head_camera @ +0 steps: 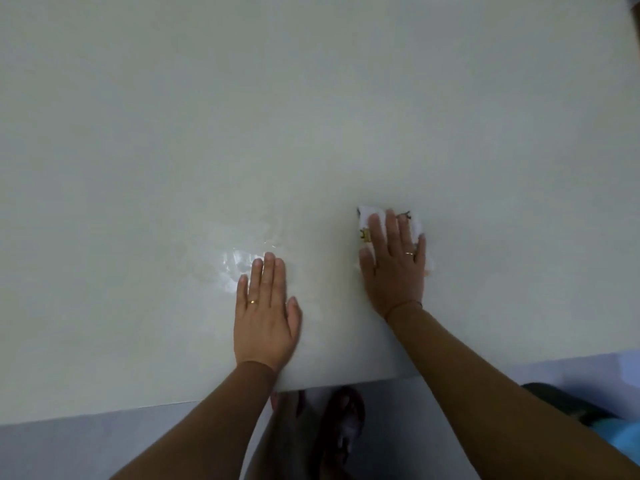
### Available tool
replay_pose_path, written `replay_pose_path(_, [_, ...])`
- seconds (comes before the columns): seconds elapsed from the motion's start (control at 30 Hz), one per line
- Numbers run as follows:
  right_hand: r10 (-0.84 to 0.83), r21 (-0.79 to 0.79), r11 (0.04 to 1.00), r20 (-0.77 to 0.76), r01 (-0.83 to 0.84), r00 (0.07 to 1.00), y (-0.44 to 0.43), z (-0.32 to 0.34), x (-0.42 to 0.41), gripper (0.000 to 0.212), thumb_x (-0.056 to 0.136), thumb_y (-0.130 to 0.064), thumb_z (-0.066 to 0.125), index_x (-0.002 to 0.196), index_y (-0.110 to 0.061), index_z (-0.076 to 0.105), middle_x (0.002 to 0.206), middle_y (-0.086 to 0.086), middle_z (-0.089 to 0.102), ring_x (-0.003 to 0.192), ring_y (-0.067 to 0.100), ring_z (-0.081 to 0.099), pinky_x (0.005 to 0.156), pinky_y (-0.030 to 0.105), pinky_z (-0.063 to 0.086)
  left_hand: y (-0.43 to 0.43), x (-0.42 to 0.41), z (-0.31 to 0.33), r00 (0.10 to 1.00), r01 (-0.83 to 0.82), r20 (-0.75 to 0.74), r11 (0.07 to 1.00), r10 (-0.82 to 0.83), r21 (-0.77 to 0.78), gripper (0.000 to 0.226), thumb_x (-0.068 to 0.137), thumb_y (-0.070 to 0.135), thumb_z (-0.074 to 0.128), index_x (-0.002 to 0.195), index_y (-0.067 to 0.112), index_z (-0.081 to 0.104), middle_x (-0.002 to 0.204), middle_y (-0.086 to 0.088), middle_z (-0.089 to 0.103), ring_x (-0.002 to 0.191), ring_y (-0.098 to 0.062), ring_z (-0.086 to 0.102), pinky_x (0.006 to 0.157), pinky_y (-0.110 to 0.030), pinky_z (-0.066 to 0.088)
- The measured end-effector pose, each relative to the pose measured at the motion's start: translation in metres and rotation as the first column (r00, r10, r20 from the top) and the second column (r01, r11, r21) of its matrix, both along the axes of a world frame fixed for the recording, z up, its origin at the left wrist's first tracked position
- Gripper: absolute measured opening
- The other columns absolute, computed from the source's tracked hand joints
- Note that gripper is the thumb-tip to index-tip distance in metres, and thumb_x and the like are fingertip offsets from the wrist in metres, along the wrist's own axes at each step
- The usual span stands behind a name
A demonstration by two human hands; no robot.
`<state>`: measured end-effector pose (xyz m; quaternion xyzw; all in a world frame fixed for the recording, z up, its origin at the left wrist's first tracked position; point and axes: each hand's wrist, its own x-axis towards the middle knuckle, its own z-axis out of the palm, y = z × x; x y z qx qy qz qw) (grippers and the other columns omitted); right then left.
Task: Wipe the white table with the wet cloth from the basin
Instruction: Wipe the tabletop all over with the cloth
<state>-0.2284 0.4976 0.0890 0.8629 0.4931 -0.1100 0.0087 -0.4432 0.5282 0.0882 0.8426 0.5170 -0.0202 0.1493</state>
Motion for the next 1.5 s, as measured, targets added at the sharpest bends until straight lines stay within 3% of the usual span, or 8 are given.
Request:
replay_pose_path(0.1, [-0.171,0.008,0.985,0.035,0.171,0.985,0.001,-0.001,-0.053,0.063,0.095,-0.039,0.032,0.151,-0.020,0.013,0.159,0.011,0.013,0.146,0.032,0.011,0.115,0.056,0.007,-0.002,-0.001,-0.001,1.000,0.003,-0.002,1.000,-0.003,0.011,0.063,0.092,0.030,0.029,0.149,0.006,0.025,0.158,-0.011,0.022,0.147,-0.024,0.014,0.121,-0.039,0.004])
replay_pose_path(0.33, [0.430,0.013,0.903,-0.025,-0.430,0.902,-0.039,0.003,-0.070,0.058,0.094,-0.042,0.032,0.149,-0.025,0.026,0.157,0.005,0.025,0.145,0.025,0.020,0.113,0.056,0.022,-0.002,-0.003,0.001,1.000,0.025,0.014,1.000,-0.025,0.004,0.062,0.092,0.028,0.021,0.150,0.006,0.022,0.158,-0.011,0.019,0.147,-0.024,0.012,0.120,-0.037,-0.001])
replay_pose_path(0.57, [-0.107,-0.029,0.994,0.006,0.107,0.994,-0.064,0.007,-0.052,0.061,0.093,-0.041,0.022,0.151,-0.020,0.019,0.158,0.011,0.020,0.145,0.031,0.018,0.115,0.054,0.010,-0.038,-0.001,0.005,0.990,-0.095,0.106,0.995,0.098,-0.031,0.061,0.094,0.028,0.021,0.151,0.006,0.018,0.159,-0.009,0.012,0.148,-0.023,0.006,0.121,-0.038,-0.001])
replay_pose_path(0.83, [0.511,0.005,0.859,-0.068,-0.512,0.857,-0.124,0.005,-0.080,0.072,0.088,-0.061,0.037,0.148,-0.022,0.027,0.157,0.007,0.025,0.145,0.027,0.019,0.114,0.056,0.020,-0.060,-0.005,0.000,0.997,-0.064,0.048,0.996,0.067,-0.054,0.061,0.095,0.029,0.019,0.151,0.008,0.017,0.160,-0.010,0.012,0.148,-0.024,0.006,0.121,-0.041,0.002])
replay_pose_path(1.03, [0.313,-0.047,0.946,-0.116,-0.320,0.943,-0.153,0.014,-0.042,0.095,0.075,-0.071,0.050,0.149,-0.017,0.023,0.157,0.010,0.019,0.145,0.030,0.015,0.116,0.057,0.011,-0.060,-0.006,0.001,0.997,-0.059,0.047,0.996,0.063,-0.068,0.062,0.094,0.032,0.015,0.152,0.010,0.009,0.160,-0.007,0.003,0.149,-0.022,-0.002,0.120,-0.037,-0.008])
replay_pose_path(1.33, [0.223,0.052,0.974,-0.375,-0.220,0.900,-0.154,0.051,-0.039,0.067,0.084,-0.009,0.060,0.144,-0.024,0.036,0.158,0.011,0.006,0.147,0.028,0.004,0.116,0.046,0.016,-0.055,0.013,0.035,0.977,-0.130,0.131,0.958,0.168,-0.255,0.056,0.095,0.014,0.039,0.149,0.006,0.025,0.160,-0.013,0.008,0.148,-0.028,0.001,0.119,-0.039,0.001])
replay_pose_path(1.43, [-0.092,0.126,0.949,-0.763,0.287,0.639,-0.139,0.081,-0.036,0.032,0.090,-0.001,0.057,0.121,-0.005,0.062,0.132,0.020,0.051,0.125,0.037,0.046,0.100,0.035,0.040,-0.056,0.020,0.051,0.937,-0.097,0.268,0.902,0.225,-0.420,0.045,0.098,0.012,0.041,0.142,0.004,0.039,0.159,-0.015,0.016,0.148,-0.026,0.007,0.118,-0.031,0.007])
replay_pose_path(1.5, [-0.219,-0.138,0.785,-0.974,0.604,0.063,-0.129,0.099,-0.030,0.028,0.095,-0.008,0.050,0.120,-0.002,0.061,0.110,0.020,0.063,0.102,0.040,0.055,0.080,0.041,0.048,-0.057,0.027,0.060,0.886,-0.107,0.329,0.835,0.326,-0.539,0.040,0.100,0.015,0.043,0.138,0.004,0.046,0.155,-0.012,0.027,0.146,-0.023,0.016,0.115,-0.025,0.011])
